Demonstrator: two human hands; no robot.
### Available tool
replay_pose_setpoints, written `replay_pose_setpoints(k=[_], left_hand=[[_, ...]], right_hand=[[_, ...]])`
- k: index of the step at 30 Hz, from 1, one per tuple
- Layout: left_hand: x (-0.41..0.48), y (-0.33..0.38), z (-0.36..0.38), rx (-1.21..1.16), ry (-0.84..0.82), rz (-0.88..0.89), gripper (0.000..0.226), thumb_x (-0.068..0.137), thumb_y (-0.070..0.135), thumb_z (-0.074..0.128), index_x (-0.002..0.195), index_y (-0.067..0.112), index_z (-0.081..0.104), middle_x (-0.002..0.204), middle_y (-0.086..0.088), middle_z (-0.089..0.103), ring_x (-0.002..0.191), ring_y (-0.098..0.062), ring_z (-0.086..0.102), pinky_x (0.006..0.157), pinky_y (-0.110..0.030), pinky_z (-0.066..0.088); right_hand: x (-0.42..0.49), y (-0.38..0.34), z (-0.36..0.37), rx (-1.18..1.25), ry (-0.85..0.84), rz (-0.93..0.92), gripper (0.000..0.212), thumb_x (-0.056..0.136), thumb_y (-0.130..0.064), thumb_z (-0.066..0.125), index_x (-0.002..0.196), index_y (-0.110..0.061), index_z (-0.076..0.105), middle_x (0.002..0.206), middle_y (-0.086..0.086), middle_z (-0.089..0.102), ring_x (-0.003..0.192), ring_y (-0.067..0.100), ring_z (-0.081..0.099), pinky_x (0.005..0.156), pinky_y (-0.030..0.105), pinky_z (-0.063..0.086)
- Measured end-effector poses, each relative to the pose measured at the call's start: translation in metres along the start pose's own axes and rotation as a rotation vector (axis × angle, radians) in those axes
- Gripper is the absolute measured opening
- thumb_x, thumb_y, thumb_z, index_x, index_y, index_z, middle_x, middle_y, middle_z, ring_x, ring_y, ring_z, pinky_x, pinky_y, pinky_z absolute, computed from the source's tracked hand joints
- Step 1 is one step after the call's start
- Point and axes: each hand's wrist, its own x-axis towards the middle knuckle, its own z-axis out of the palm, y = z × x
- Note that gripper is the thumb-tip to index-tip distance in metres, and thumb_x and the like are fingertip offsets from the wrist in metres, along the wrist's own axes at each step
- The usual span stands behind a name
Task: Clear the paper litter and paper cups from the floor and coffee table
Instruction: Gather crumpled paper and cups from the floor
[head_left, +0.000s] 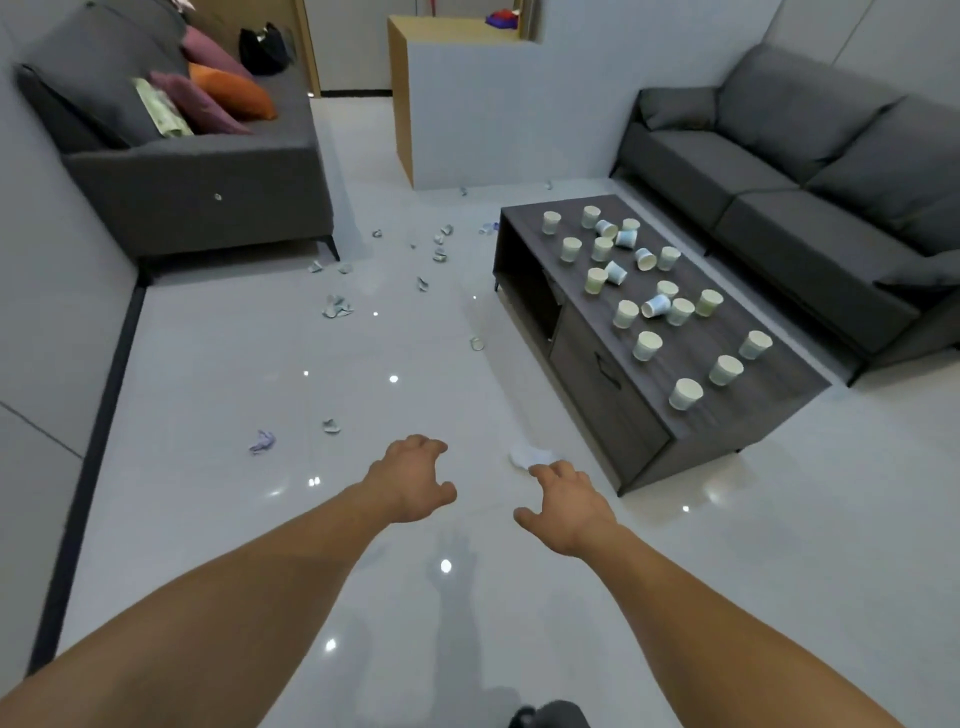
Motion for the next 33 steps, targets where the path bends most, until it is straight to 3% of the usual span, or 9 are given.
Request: replay_pose_setpoints(k=[12,20,27,33], left_hand=[[0.189,0.088,-0.03,-0.006,-0.022,-0.073,0.068,0.087,0.043,0.055,0.147,0.023,0.031,0.153,-0.001,0.027,0.139,-0.024,0.025,0.109,-0.043,0.033],[0.291,0.094,-0.036,-0.1,-0.081,-0.128,0.071,0.087,0.043,0.056,0.148,0.022,0.028,0.154,-0.003,0.026,0.139,-0.026,0.024,0.109,-0.045,0.033],[0.408,0.07,-0.018,-0.157,-0.19,-0.162,0.07,0.088,0.043,0.054,0.149,0.021,0.026,0.154,-0.004,0.025,0.14,-0.026,0.023,0.111,-0.044,0.031],[0.521,0.041,0.055,-0.271,-0.206,-0.237,0.067,0.089,0.043,0.054,0.148,0.023,0.028,0.153,-0.001,0.027,0.138,-0.023,0.027,0.108,-0.04,0.033]], right_hand=[[0.189,0.093,-0.095,-0.007,-0.033,-0.053,0.072,0.091,-0.053,0.053,0.151,-0.026,0.024,0.153,0.002,0.025,0.138,0.025,0.027,0.104,0.041,0.038],[0.305,0.121,-0.126,-0.003,-0.12,-0.023,0.074,0.089,-0.051,0.057,0.152,-0.027,0.024,0.154,0.002,0.022,0.139,0.026,0.025,0.107,0.041,0.036],[0.415,0.141,-0.106,-0.03,-0.242,0.016,0.076,0.089,-0.053,0.057,0.152,-0.027,0.023,0.156,0.002,0.019,0.14,0.028,0.022,0.11,0.041,0.033],[0.528,0.173,-0.022,0.013,-0.358,0.063,0.076,0.089,-0.048,0.059,0.152,-0.028,0.021,0.156,0.002,0.018,0.138,0.028,0.023,0.107,0.04,0.035]])
